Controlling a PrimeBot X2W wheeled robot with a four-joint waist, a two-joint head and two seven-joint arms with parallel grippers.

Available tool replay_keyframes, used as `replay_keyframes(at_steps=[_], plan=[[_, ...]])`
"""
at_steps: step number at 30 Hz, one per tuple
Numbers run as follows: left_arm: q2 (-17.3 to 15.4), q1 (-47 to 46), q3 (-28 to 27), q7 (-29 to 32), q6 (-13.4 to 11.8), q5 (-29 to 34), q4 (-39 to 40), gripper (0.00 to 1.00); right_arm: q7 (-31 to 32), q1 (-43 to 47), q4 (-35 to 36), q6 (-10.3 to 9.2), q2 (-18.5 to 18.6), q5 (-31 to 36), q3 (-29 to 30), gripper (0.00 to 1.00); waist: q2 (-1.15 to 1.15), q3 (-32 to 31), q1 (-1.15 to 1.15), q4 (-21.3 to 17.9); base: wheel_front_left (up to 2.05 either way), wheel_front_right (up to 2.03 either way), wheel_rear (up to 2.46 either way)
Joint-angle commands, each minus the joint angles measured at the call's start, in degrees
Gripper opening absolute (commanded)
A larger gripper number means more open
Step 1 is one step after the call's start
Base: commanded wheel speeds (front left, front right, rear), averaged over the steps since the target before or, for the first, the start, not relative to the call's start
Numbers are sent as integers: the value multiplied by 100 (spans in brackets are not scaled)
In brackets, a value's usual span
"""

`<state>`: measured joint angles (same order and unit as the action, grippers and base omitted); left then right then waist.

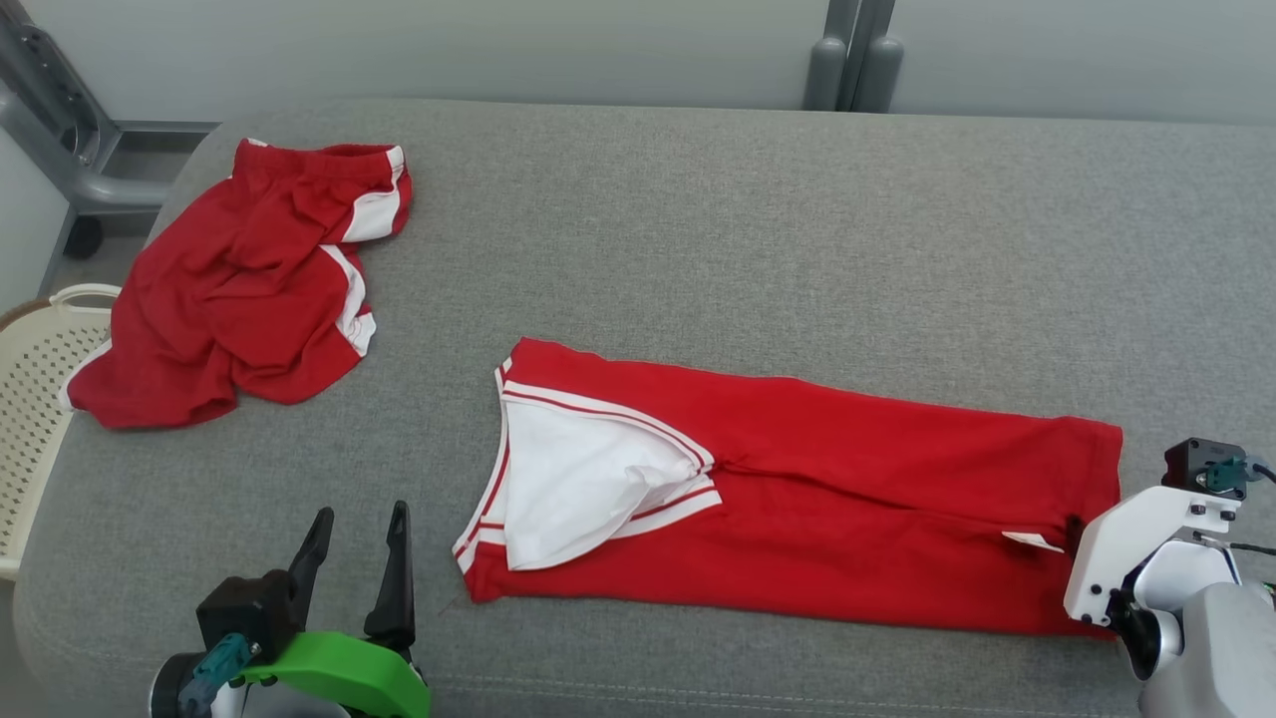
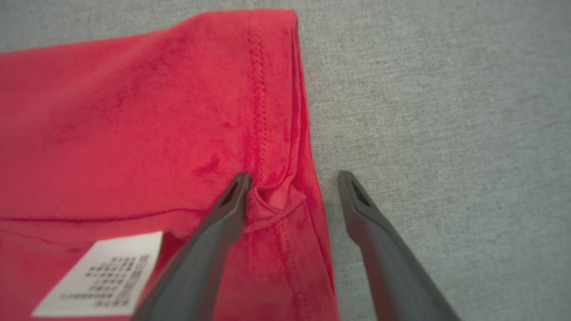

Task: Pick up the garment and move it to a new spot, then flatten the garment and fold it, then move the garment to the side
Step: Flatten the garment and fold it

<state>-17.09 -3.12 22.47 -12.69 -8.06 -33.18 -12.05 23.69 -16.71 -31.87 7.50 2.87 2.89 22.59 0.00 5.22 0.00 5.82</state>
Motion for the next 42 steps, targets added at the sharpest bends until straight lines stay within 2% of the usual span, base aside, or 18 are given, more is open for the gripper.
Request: replay_keyframes(at_steps=[1, 3, 4, 6, 7, 12, 19, 31, 37, 42], plan=[[7, -93, 11, 4, 18, -38, -21, 100, 60, -69, -169, -2, -1, -102, -15, 100, 0, 56, 0, 31, 0, 0, 0], [10, -103, 16, 8, 22, -43, -23, 100, 89, -92, -225, -2, -7, -118, -8, 100, 0, 69, 0, 39, 0, 0, 0], [12, -117, 21, 6, 22, -47, -27, 100, 98, -111, -270, -2, -11, -127, 12, 51, 0, 80, 0, 46, 0, 0, 0], [14, -136, 22, -2, 33, -56, -38, 100, 108, -152, -325, -2, -11, -94, 45, 9, 0, 97, 0, 61, 0, 0, 0], [17, -141, 22, -9, 34, -63, -43, 100, 111, -169, -342, -2, -10, -78, 54, 0, 0, 101, 0, 68, 0, 0, 0], [24, -129, 19, -39, 38, -85, -77, 100, 53, -237, -294, -9, 20, 41, 245, 0, 0, 83, 0, 73, 0, 0, 0], [27, -122, 36, -51, 10, -97, -82, 100, 47, -428, 53, -8, 27, 360, 820, 0, 0, 37, 0, -4, 0, 0, 0], [2, -161, 91, -27, 18, -124, -65, 100, 286, -570, 1266, -7, 73, 1408, 1602, 0, 0, 18, 0, -59, 0, 0, 0], [-20, -113, 91, -36, -3, -146, -80, 100, 357, -615, 1686, -7, 103, 1613, 1685, 0, 0, -27, 0, -77, 0, 0, 0], [-20, -78, 115, -30, 7, -158, -107, 100, 622, -416, 1707, -6, 44, 1376, 1230, 0, 0, -121, 0, -68, 0, 0, 0]])
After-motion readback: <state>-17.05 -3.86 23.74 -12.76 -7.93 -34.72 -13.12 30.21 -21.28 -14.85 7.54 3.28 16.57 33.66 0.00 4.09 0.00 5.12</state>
